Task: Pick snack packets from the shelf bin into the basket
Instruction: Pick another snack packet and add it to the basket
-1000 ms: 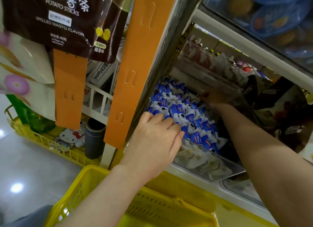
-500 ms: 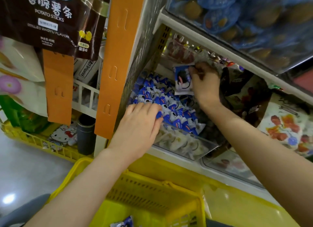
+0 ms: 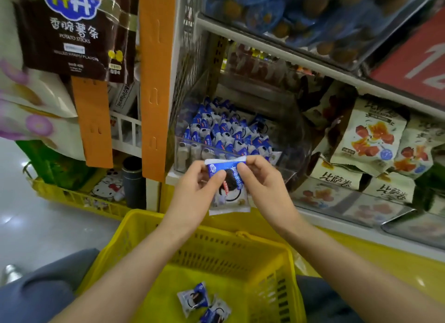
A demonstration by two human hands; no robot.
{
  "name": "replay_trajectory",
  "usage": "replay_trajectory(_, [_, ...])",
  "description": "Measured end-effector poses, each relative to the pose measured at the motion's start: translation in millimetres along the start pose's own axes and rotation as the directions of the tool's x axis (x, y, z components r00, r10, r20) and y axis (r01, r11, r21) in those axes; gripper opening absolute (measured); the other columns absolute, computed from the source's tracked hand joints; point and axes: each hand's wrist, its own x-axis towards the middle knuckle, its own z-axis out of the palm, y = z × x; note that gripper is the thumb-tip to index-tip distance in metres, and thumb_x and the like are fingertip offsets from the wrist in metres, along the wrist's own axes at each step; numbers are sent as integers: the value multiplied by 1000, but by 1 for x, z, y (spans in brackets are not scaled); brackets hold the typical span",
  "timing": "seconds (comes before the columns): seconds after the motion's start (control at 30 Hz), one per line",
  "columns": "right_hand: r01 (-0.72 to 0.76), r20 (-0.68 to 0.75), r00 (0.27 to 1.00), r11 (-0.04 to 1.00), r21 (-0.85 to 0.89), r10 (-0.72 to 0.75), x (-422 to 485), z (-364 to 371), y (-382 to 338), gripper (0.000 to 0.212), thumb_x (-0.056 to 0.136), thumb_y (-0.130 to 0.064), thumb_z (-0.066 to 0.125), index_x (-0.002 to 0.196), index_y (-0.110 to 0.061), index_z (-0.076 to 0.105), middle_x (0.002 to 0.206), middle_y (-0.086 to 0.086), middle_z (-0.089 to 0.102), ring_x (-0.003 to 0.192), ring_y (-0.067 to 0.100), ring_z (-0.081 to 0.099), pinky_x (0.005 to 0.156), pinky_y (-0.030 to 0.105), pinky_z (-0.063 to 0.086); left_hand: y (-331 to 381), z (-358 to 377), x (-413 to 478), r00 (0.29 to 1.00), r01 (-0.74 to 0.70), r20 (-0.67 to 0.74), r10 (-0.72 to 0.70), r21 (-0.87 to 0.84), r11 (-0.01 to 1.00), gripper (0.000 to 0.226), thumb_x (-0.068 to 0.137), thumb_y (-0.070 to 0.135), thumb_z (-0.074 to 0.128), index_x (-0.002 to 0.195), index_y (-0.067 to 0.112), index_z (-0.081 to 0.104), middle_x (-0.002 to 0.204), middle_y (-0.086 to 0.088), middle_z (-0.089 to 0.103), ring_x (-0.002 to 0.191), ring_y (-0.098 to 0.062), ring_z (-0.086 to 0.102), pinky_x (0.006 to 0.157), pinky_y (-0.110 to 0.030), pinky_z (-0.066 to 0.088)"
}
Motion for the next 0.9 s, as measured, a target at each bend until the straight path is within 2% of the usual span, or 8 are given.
replay_trajectory(0.1, [-126,25,992,990,60,125,-10,1,13,15,95,-18,47,88,-18,60,85,9,65,77,19,63,68,27,53,-7,-2,-4,993,79,82,-85,77,994,9,91,14,55,91,23,54,86,2,66,79,-10,63,71,-24,51])
replay_trajectory(0.2, [-176,10,984,981,82,176,-19,4,26,16,95,-17,48,87,-17,62,81,6,66,70,8,61,59,16,50,-14,-4,-7,983,94,141,-116,153,984,11,89,6,56,96,14,53,95,-6,67,89,-20,65,81,-36,51])
replay_trajectory(0.33, [-240,-15,970,963,120,243,-22,7,35,15,95,-14,48,91,-11,62,80,4,67,67,2,63,57,14,50,-21,-1,-7,987,81,122,-108,208,975,19,85,1,60,89,19,55,89,-7,67,85,-22,65,78,-37,52])
replay_trajectory(0.47, [-248,-25,967,960,129,253,-22,6,38,14,94,-13,50,90,-10,63,89,17,69,79,20,67,69,34,55,-29,4,-6,993,94,57,-103,145,985,5,89,19,57,87,15,61,79,-2,69,74,-11,68,59,-23,53])
replay_trajectory(0.67, [-34,14,999,986,-162,36,-29,2,38,8,89,-26,60,81,-27,60,79,-5,67,76,10,65,66,32,55,-30,6,-7,983,172,45,-178,117,978,17,91,22,55,82,8,59,69,-4,67,64,-7,67,48,-16,47])
replay_trajectory(0.77, [201,31,977,857,-474,-212,-30,-5,39,8,88,-30,60,84,-23,62,79,-11,63,74,5,59,61,26,51,-27,6,-9,954,281,100,-282,31,959,17,92,25,54,84,12,62,72,-1,70,68,-9,69,51,-18,50])
replay_trajectory(0.83, [221,30,971,840,-495,-237,-30,-7,37,8,88,-29,60,85,-22,63,79,-12,63,74,3,59,61,23,50,-24,6,-9,935,330,138,-328,10,944,17,92,28,54,88,14,64,76,1,72,72,-9,69,56,-20,52])
replay_trajectory(0.9, [93,-51,992,937,-337,-117,-29,-7,34,6,89,-26,59,83,-24,62,77,-11,64,74,5,62,60,23,52,-22,7,-8,919,362,166,-359,12,932,20,88,32,58,97,14,64,84,0,73,78,-12,70,68,-25,55])
